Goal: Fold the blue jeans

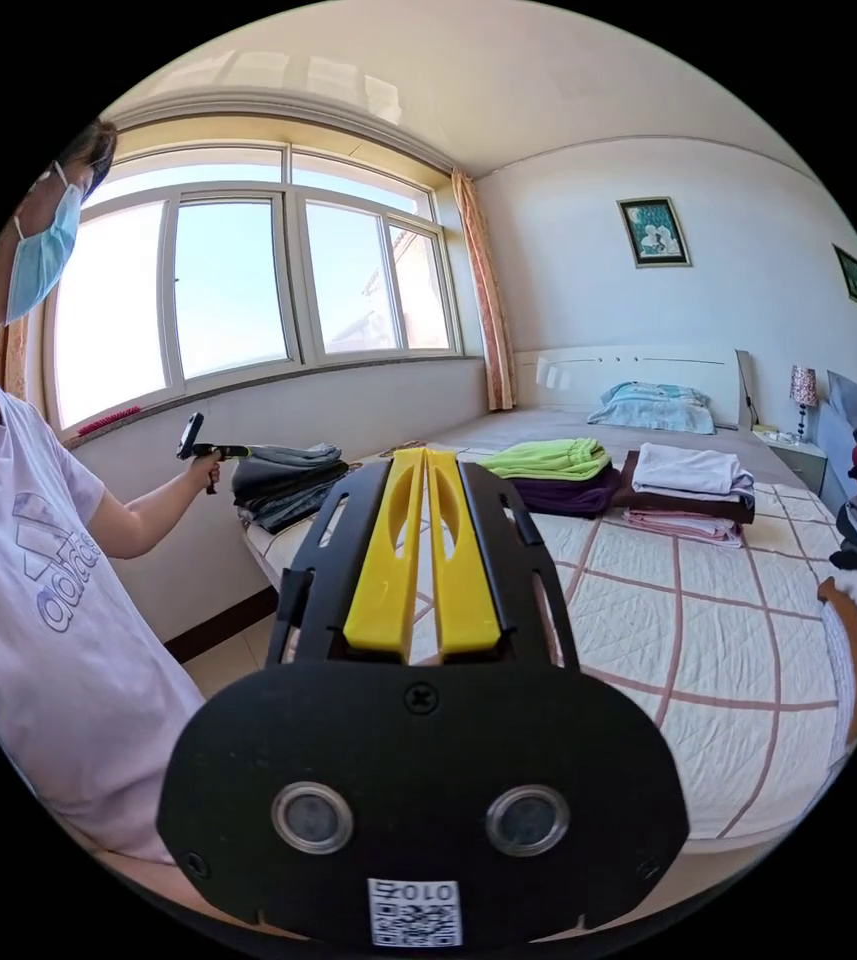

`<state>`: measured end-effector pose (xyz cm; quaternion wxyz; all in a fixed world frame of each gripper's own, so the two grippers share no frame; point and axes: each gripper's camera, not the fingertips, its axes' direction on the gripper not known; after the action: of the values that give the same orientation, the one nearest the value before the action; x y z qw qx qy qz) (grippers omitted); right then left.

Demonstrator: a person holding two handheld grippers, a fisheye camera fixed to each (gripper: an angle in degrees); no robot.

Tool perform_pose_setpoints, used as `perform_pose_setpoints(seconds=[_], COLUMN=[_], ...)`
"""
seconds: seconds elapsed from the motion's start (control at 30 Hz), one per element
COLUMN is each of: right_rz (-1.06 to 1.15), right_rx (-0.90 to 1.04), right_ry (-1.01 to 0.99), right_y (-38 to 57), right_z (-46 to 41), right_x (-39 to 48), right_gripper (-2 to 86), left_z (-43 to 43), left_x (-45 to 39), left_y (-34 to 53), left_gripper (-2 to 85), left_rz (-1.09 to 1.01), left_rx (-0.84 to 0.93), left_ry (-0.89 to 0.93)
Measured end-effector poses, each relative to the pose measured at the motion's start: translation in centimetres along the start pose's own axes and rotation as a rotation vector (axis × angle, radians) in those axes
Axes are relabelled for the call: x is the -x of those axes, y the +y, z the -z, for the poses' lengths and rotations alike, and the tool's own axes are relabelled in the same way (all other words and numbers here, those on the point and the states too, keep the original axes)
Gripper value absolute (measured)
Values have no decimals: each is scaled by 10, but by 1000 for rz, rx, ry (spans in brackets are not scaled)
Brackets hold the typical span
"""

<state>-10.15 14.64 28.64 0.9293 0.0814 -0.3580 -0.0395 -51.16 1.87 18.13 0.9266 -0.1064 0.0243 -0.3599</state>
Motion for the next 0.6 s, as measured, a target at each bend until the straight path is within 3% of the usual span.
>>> perform_pose_setpoints(seconds=[0.13,0.3,0.4,0.47,0.53,0.6], right_rz=[-33,-3,-9,-26,-56,-88], right_rx=[-40,-54,-27,-23,-4,92], right_ry=[-10,42,86,98,95,73], right_y=[-2,-13,-13,-11,-10,-11], right_z=[10,27,36,41,43,32], right_x=[-6,-4,-11,-19,-30,-48], right_gripper=[27,26,28,29,31,40], left_z=[6,46,66,46,15,-13], left_x=[-54,-223,-341,-423,-458,-460], left_y=[-75,-98,-17,93,171,221], left_gripper=[78,72,64,56,48,48], left_rz=[79,-287,-535,-713,-761,-679], left_rx=[-76,-161,-85,101,275,403], left_ry=[434,713,817,885,951,1077])
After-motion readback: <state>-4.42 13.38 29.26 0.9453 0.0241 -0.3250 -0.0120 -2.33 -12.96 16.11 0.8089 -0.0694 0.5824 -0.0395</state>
